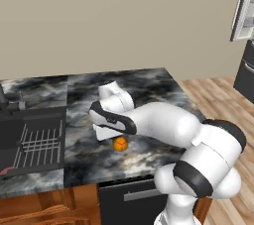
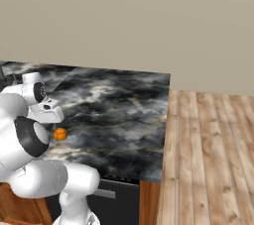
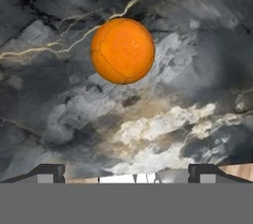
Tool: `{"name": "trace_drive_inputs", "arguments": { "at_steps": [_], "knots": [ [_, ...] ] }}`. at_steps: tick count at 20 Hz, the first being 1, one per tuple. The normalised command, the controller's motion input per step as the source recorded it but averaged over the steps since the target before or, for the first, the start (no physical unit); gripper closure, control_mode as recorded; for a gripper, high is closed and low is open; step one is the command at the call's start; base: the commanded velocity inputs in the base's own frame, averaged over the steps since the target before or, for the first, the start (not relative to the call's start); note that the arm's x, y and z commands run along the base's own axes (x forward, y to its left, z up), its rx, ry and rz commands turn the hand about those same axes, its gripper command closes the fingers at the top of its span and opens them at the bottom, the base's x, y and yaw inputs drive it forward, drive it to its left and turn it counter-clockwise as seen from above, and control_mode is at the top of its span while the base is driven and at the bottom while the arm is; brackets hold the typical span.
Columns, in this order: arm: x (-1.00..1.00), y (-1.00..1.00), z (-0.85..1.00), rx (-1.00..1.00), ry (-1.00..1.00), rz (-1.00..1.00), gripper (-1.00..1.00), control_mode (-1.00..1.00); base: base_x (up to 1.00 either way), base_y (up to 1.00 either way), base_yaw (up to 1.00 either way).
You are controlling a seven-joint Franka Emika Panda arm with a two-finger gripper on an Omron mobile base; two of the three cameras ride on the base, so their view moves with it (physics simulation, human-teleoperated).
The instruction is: Place the orange in the correct fridge rack based on whether it is a fruit or vegetable. Finally, close the fridge door.
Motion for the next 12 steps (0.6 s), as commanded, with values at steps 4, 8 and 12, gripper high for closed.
{"name": "trace_drive_inputs", "arguments": {
  "at_steps": [4,8,12],
  "knots": [
    [0.01,-0.23,-0.25,0.01,-0.04,-0.05,-1.00,-1.00,0.00,0.00,0.00],
    [0.30,-0.03,-0.36,0.01,-0.03,-0.03,-1.00,-1.00,0.00,0.00,0.00],
    [0.39,0.00,-0.33,0.04,-0.08,0.00,-1.00,-1.00,0.00,0.00,0.00]
  ]
}}
